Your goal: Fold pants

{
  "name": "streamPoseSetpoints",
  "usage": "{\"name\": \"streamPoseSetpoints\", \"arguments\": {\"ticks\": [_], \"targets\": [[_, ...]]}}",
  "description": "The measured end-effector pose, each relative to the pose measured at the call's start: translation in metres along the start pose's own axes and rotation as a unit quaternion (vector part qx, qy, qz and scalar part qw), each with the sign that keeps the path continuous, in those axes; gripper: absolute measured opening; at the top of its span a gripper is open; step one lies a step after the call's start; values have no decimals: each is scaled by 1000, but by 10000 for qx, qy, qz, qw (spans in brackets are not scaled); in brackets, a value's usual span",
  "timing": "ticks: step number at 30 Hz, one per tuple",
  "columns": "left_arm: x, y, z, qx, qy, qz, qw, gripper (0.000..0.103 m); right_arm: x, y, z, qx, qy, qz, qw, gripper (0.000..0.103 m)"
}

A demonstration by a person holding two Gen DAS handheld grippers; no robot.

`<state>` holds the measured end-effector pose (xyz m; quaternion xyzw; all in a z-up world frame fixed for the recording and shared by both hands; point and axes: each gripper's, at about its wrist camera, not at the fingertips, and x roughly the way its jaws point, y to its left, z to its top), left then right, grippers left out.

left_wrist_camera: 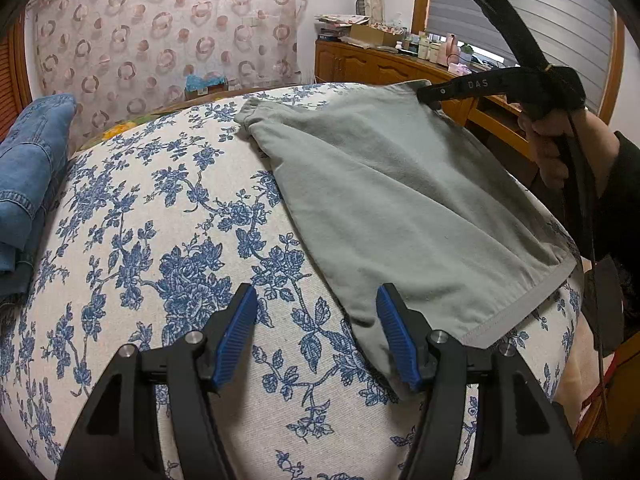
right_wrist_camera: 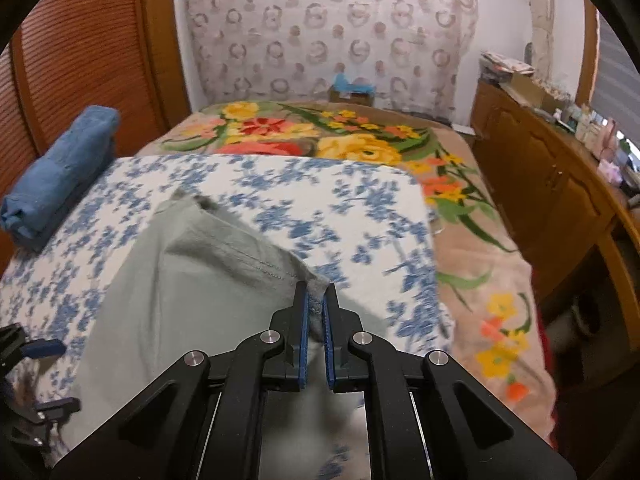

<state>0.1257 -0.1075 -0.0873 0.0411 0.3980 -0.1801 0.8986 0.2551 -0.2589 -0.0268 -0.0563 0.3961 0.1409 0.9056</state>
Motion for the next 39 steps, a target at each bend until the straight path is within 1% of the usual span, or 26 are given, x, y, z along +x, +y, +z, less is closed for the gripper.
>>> {"name": "streamPoseSetpoints", "arguments": {"ticks": [6,13,15,16,17,19,21,22,24,26,28,33,35,39], "targets": [[0,0,0,2,0,2,10000,62,8,-13,-2,35,105,-228,9997,4],[0,0,0,4,0,2,10000,62,16,-19,-9,132,239,-370,9989,4],[0,0,0,3,-1,1,10000,62,16,-19,-9,120,271,-531,9982,4],[0,0,0,4,-1,3,10000,62,15,-19,-10,113,249,-500,9984,9],[0,0,0,4,-1,2,10000,62,12,-19,-10,124,212,-471,9986,12],[0,0,0,3,-1,3,10000,62,4,-19,-13,188,142,-488,9985,23],[0,0,0,5,-1,5,10000,62,-5,-14,-18,131,43,-375,9992,28],[0,0,-1,4,-1,4,10000,62,-11,-11,-22,93,6,-313,9995,33],[0,0,-1,4,-3,4,10000,62,-19,-5,-32,106,-5,-202,9997,36],[1,0,0,7,-2,7,10000,62,-31,6,-48,81,9,-11,10000,37],[1,0,0,7,-3,7,10000,62,-42,18,-64,10,3,90,10000,40],[1,0,0,9,-3,9,10000,62,-64,44,-100,-167,27,265,9995,41],[1,0,0,6,-3,6,10000,62,-76,52,-115,-199,-64,234,9995,41],[1,0,0,7,-5,10,10000,62,-95,51,-136,132,-173,257,9994,41]]}}
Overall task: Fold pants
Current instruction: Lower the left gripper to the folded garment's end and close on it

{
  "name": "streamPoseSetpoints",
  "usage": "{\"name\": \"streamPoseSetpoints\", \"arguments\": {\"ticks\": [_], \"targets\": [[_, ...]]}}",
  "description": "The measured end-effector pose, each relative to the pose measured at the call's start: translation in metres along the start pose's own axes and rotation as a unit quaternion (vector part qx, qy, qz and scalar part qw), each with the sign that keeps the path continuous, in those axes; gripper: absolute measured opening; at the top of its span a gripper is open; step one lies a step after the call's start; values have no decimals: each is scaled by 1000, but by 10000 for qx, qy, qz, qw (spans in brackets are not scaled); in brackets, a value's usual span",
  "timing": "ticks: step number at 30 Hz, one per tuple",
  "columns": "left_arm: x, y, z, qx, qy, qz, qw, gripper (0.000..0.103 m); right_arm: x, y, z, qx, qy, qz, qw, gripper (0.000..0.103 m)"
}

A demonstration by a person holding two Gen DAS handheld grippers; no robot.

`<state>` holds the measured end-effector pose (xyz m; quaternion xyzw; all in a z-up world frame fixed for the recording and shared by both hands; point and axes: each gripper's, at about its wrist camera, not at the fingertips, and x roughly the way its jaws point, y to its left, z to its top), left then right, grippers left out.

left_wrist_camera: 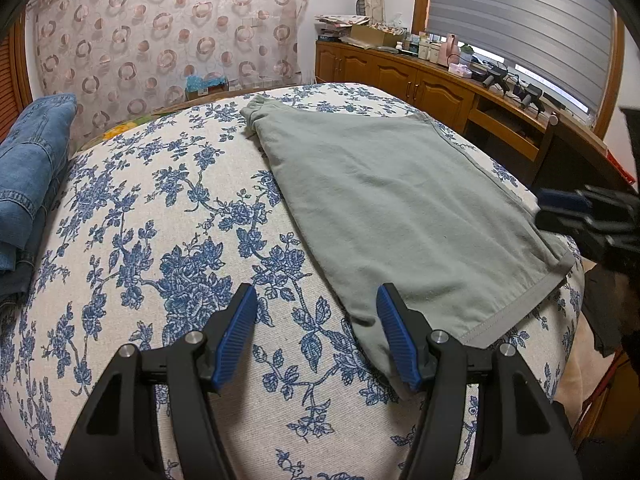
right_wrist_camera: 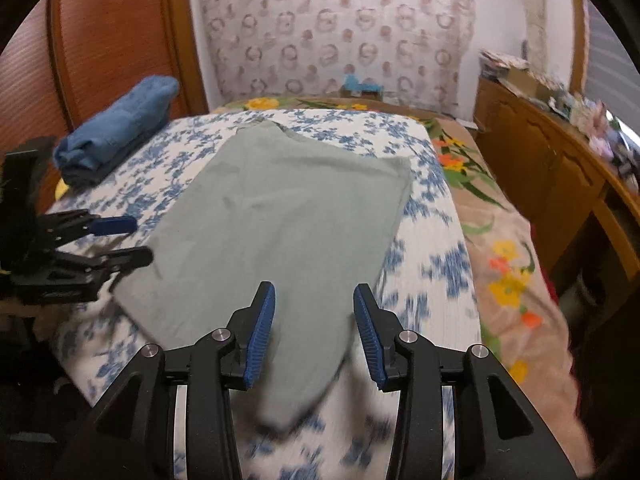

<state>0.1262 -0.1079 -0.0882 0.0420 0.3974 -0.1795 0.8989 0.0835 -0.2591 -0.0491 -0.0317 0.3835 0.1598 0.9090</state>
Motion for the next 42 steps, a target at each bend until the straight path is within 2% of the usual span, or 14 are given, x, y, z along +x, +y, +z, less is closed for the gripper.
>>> {"name": "streamPoseSetpoints", "arguments": {"ticks": [8,13,18,25,30,31,35,42], "targets": [[0,0,0,-10,4,-10,10000,62,-19,-3,-23,199,-67,-272,9994,41],[-14,-2,-5,43,-121,64,9999,62,-21,-6,-26,445,-167,-106,9988,41],[-38,-7,-17,86,-238,-444,9987,62,-19,-6,-32,674,-113,20,9977,36],[-34,-25,-27,138,-47,-689,9975,42,-22,-2,-38,720,-91,49,9974,35],[-30,-33,-29,277,-71,-618,9977,37,-24,0,-37,679,-95,27,9976,35],[-31,-32,-30,282,-94,-643,9975,29,-25,1,-37,679,-93,32,9976,35],[-35,-31,-30,249,-164,-685,9972,14,-25,1,-38,684,-89,23,9976,35],[-40,-28,-30,230,-189,-703,9971,13,-29,6,-38,694,-147,66,9975,35]]}}
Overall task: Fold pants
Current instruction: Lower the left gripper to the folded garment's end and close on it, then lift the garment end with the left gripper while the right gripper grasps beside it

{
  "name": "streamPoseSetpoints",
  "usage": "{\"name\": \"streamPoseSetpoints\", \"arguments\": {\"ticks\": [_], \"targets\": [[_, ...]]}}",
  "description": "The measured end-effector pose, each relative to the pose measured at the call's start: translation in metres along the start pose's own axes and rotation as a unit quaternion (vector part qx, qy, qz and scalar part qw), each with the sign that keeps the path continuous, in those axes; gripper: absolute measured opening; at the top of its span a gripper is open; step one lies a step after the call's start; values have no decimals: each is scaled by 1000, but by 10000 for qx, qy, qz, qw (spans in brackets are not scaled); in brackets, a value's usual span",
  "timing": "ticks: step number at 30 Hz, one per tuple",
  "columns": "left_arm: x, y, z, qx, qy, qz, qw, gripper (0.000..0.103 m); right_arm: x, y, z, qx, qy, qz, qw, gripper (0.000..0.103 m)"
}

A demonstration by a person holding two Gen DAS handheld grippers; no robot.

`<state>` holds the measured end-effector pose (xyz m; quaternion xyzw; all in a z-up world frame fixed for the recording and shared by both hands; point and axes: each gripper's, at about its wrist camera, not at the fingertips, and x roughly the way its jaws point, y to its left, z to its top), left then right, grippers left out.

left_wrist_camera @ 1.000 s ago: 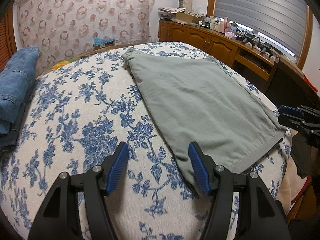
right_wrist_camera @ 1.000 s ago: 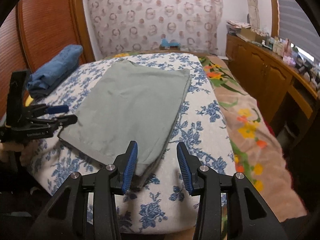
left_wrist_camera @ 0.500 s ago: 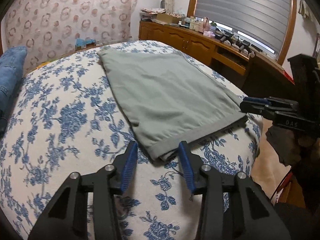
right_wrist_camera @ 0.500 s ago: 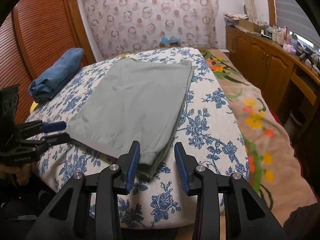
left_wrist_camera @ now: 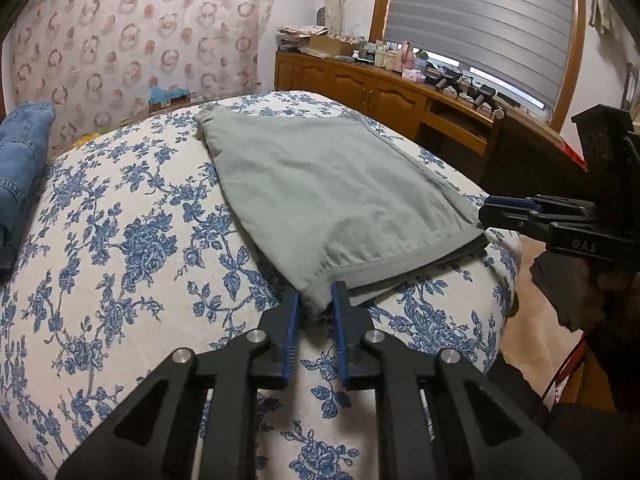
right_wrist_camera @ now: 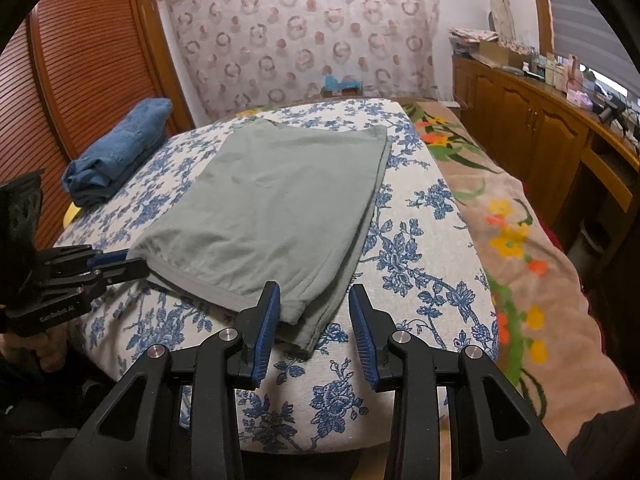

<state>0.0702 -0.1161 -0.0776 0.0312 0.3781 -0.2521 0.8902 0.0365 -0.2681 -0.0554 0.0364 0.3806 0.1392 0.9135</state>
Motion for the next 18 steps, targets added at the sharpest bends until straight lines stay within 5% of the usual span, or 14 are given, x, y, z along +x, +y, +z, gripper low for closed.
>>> {"name": "streamPoseSetpoints", "arguments": {"ticks": [18], "targets": [[9,-4,-5,84,-25,127,9999,24,17,3,-5,41,260,-59,9996,34]]}}
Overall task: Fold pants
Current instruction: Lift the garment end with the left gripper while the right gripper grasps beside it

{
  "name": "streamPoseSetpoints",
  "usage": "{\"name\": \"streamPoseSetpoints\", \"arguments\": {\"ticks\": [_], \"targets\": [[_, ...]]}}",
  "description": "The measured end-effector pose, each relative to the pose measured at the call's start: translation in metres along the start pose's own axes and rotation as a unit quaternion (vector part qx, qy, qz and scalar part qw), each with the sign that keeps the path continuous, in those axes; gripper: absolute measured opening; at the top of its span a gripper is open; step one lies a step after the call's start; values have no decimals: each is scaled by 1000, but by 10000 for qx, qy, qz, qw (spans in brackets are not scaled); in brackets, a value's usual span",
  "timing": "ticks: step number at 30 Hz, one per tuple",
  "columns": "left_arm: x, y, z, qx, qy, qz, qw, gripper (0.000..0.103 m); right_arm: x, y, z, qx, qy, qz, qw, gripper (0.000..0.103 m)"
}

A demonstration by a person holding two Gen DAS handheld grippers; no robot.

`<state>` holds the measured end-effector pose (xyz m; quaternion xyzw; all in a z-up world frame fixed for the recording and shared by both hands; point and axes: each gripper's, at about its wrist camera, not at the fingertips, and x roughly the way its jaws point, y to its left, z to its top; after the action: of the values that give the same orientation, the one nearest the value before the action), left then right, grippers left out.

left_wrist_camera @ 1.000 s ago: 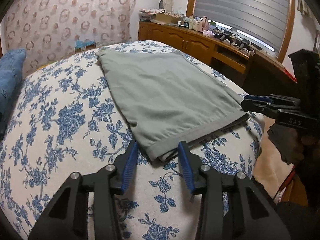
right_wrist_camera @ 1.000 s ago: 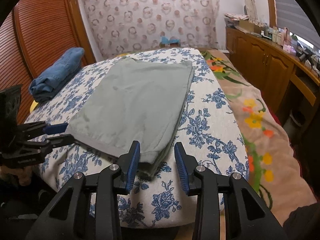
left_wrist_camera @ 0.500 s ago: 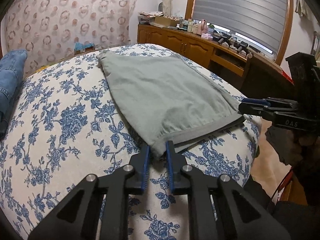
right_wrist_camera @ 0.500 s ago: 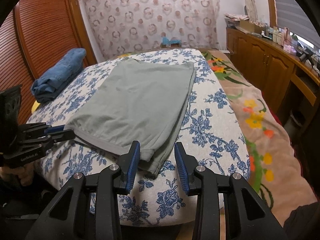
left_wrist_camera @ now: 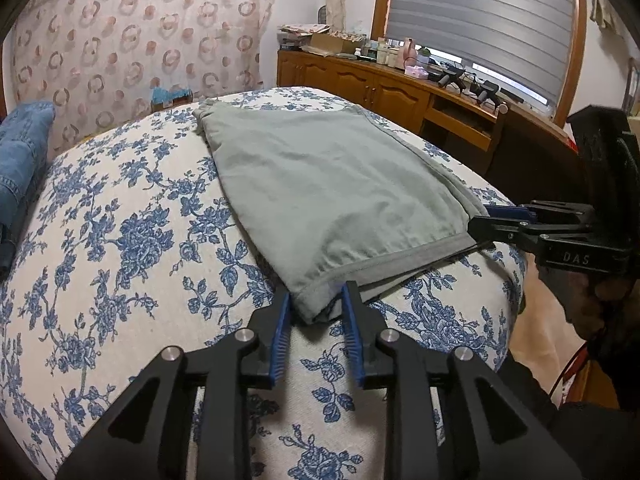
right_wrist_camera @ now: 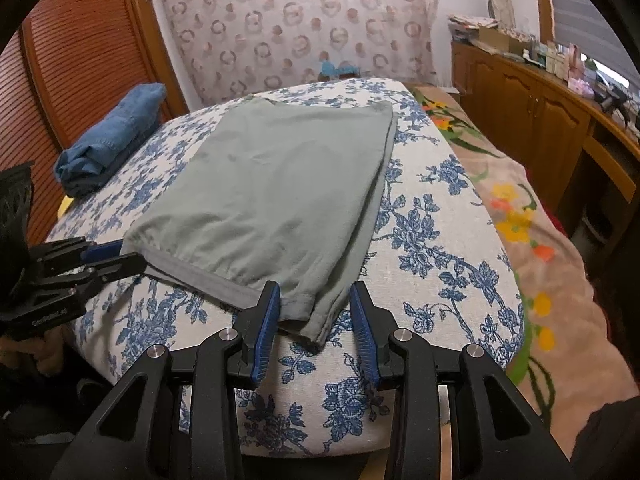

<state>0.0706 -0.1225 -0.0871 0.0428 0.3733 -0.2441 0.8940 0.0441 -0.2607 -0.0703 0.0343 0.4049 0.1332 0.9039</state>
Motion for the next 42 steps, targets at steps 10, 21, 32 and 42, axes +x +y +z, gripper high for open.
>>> {"name": "streamPoseSetpoints", "arguments": {"ticks": [10,21,32,42], "targets": [[-15,9,10,-122,-222,-188,9995,7,-5,0,4,35,-116,621,9980,5],[-77,28,53,-102,-999,-88,9949,6,-43,30,49,-369,-789,888,9922,5],[-172,32,94,263,-1908,253,9810,5,-101,78,113,-975,-1672,1249,9731,5],[-207,63,106,169,-2257,744,9712,5,-124,119,152,-1383,-2096,1611,9545,5]]}}
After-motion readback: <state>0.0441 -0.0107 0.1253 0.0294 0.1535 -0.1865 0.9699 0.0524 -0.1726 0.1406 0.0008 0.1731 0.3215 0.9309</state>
